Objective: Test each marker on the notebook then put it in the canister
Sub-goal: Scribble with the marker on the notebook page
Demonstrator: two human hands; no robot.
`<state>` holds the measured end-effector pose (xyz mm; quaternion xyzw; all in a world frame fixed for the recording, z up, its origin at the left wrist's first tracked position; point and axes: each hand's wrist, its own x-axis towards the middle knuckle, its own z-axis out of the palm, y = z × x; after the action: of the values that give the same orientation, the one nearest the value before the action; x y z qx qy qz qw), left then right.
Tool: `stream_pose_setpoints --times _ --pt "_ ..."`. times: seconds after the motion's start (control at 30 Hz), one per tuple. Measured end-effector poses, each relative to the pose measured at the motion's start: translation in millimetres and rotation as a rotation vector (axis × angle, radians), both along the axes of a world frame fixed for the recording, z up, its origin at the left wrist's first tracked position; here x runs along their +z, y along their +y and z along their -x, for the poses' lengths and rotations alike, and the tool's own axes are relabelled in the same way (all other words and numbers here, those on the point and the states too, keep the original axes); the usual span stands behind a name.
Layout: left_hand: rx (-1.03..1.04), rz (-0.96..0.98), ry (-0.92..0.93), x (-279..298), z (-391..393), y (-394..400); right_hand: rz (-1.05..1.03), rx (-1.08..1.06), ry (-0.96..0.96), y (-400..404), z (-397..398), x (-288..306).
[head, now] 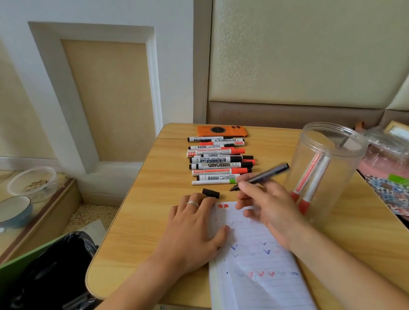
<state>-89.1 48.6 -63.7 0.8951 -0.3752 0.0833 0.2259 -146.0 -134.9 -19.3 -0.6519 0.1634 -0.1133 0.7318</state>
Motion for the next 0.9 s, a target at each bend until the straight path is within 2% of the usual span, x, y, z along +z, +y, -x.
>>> stream_pose_setpoints --times 0.17,0.3,0.9 --pt "-0.007 -0.009 0.018 3.0 2.0 3.1 0.312 -0.022 0.007 0.7 0.9 0.3" --pt "-0.025 -0.003 0.028 1.7 3.3 8.0 0.422 0.006 0.051 1.9 2.0 -3.7" --pt "-0.006 -0.091 -0.035 0.3 5.7 6.9 0.473 -0.025 0.104 4.6 -7.4 -11.2"
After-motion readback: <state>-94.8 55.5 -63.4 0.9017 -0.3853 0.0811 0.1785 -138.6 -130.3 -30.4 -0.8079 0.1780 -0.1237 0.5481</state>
